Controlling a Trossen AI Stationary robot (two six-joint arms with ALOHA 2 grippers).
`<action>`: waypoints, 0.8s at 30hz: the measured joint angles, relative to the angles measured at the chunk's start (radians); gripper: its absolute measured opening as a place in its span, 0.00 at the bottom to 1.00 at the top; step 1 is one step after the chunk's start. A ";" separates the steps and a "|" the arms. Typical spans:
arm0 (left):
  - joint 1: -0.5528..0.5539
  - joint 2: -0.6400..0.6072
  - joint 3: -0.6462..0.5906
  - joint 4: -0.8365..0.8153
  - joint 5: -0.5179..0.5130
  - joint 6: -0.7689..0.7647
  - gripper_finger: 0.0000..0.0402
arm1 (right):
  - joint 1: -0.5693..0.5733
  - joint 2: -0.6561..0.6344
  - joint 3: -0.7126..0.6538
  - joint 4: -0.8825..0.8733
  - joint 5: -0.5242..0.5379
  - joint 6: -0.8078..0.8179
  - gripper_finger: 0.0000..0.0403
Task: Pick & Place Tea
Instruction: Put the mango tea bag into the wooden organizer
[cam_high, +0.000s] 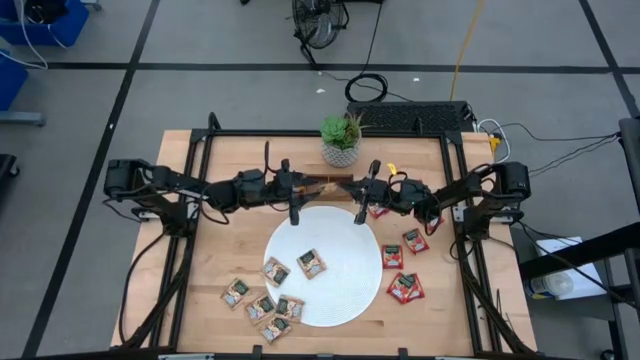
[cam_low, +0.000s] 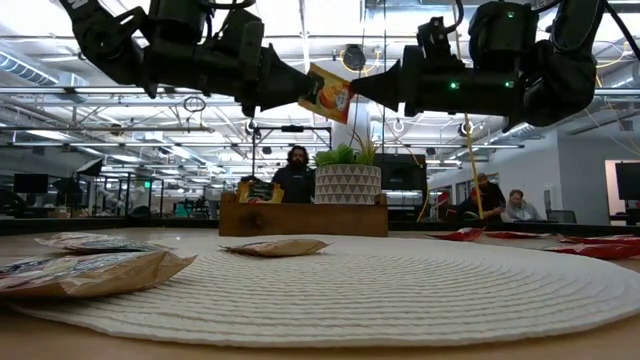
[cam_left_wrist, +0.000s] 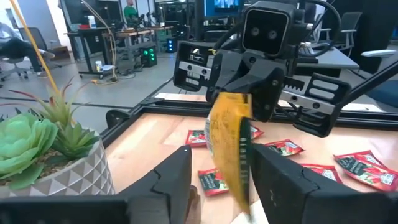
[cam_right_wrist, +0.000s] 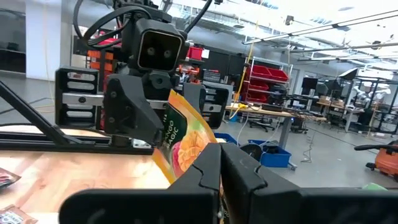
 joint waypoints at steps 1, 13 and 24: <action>0.000 0.000 0.000 0.000 0.000 0.000 0.39 | 0.000 0.000 0.000 0.000 -0.001 0.000 0.00; 0.010 0.000 0.000 -0.001 0.001 -0.001 0.02 | 0.000 0.000 0.000 0.000 0.000 0.000 0.00; 0.024 -0.211 0.109 -0.721 -0.235 0.031 0.01 | 0.004 0.000 -0.008 -0.037 0.005 0.000 0.00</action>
